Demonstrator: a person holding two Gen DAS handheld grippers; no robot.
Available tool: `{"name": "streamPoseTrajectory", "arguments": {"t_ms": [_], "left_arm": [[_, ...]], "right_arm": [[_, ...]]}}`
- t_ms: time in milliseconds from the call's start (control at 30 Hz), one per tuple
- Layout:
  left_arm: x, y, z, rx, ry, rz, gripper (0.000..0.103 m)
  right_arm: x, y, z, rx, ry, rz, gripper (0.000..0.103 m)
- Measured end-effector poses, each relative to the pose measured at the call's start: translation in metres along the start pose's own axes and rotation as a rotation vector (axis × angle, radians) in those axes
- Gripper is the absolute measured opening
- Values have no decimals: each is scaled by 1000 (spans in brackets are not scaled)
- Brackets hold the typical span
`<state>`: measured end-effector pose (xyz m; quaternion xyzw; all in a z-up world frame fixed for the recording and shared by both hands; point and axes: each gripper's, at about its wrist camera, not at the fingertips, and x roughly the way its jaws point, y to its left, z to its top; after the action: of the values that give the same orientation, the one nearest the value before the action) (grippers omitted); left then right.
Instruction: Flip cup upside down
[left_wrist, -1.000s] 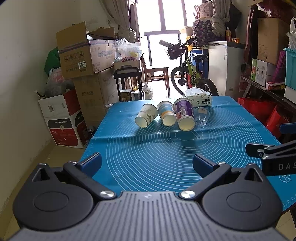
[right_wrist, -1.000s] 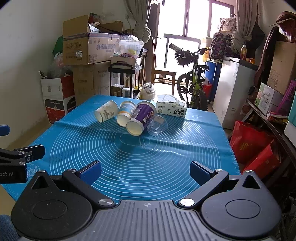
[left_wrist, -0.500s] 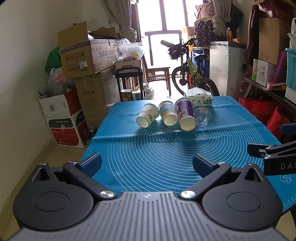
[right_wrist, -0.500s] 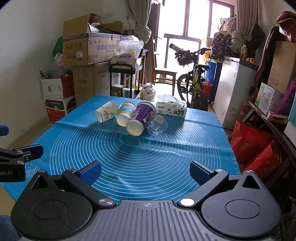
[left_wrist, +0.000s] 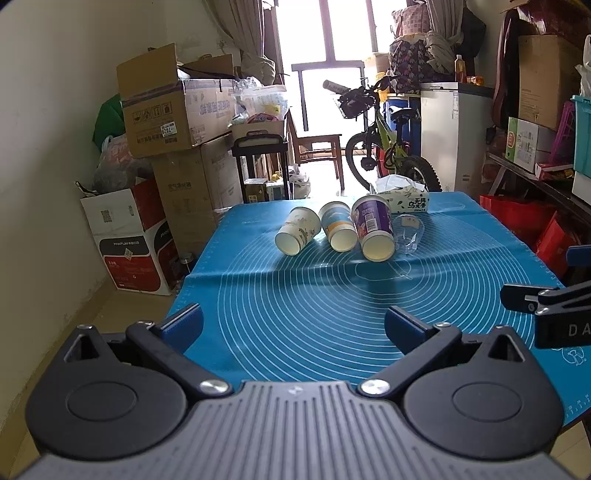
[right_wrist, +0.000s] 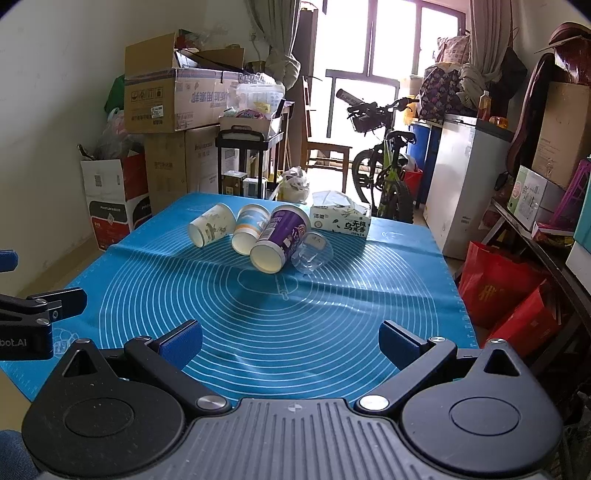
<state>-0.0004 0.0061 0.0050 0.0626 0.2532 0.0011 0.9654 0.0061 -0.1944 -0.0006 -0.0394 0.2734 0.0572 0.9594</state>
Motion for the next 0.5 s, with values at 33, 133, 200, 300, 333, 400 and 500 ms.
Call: {"name": "streamPoseTrajectory", "arguments": {"t_ms": [33,133,200,300,333,400,500], "left_arm": [[0,0,0,-1,1,-1,103],[1,0,0,4,5,1,103],[1,-1,0,6,6,2,103],[2,-1,-1,8,5,2,103],[3,-1,-1,9,5,3,103],[2,-1,-1,5,7,1,103],[5,-3,0,6,12,6,103]], "right_arm": [[0,0,0,0,0,0,103],[1,-1,-1,-1,0,2,103],[0,-1,-1,0,0,1,103],[1,-1,-1,0,1,1,103],[1,-1,-1,0,1,1,103],[1,0,-1,-2,1,-1,103],[2,-1,-2,-2,3,-7,103]]}}
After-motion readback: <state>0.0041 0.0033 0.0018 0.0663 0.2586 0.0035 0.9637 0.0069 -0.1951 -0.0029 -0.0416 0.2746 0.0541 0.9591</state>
